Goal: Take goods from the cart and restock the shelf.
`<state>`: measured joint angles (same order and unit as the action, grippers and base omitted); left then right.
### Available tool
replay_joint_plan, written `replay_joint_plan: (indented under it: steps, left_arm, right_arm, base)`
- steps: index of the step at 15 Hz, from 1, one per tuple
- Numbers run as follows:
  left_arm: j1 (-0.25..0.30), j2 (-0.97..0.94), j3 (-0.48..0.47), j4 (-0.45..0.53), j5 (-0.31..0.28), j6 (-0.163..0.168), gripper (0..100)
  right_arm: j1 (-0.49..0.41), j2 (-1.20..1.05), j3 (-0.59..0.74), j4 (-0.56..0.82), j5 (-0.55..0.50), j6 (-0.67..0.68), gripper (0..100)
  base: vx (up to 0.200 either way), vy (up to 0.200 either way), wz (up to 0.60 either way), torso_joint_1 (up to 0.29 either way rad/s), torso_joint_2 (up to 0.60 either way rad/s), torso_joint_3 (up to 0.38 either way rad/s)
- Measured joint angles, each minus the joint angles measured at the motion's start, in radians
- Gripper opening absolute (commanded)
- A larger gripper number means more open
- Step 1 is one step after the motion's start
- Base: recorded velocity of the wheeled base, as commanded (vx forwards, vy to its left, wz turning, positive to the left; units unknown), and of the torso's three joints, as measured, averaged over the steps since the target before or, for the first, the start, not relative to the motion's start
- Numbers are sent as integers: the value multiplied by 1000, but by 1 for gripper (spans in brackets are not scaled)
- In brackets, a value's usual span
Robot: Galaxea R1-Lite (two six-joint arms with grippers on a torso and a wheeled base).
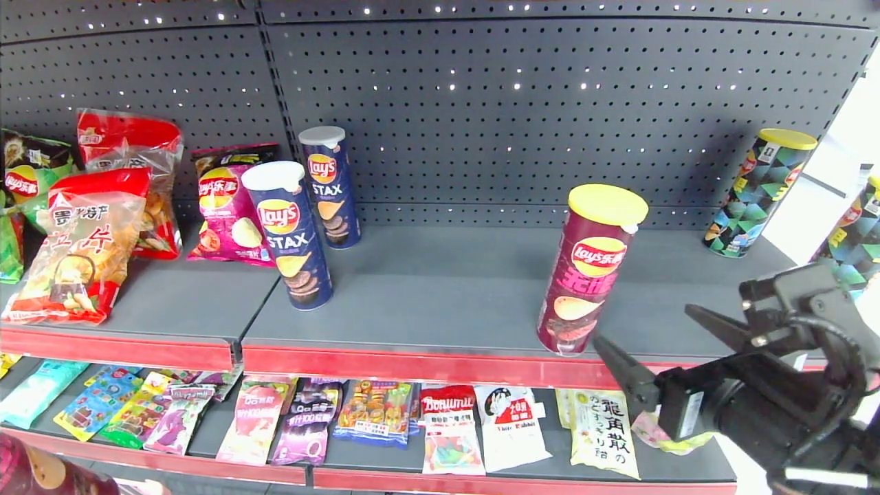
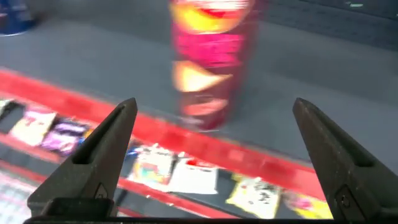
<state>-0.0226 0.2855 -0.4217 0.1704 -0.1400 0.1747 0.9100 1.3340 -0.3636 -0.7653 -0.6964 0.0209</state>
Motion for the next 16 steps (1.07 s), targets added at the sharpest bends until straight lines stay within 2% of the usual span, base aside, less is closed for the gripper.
replay_joint_plan:
  steps: [3,6,8,11,12,14,16]
  left_arm:
    - [-1,7,0,-2,-8,0,0]
    - [-1,17,0,-5,-50,0,0]
    - [-1,29,-4,-6,-82,0,0]
    - [-2,64,-19,-19,-160,0,0]
    - [-2,76,-22,-31,-175,0,0]
    - [-2,102,-24,-70,-217,-2,0]
    - [-3,120,-23,-80,-246,-6,0]
  right_arm:
    - [-229,-123,91,4,192,-59,100]
    - [-379,-306,205,86,358,-108,100]
    - [-444,-496,234,304,406,-124,100]
    - [-513,-840,161,865,424,-132,100]
    - [-534,-950,126,1013,412,-131,100]
    - [-580,-1141,72,1172,335,-107,100]
    - [-618,-1222,35,1216,269,-90,100]
  base:
    - [0,0,0,0,0,0]
    - [0,0,0,0,0,0]
    - [0,0,0,0,0,0]
    - [0,0,0,0,0,0]
    - [0,0,0,0,0,0]
    - [0,0,0,0,0,0]
    - [0,0,0,0,0,0]
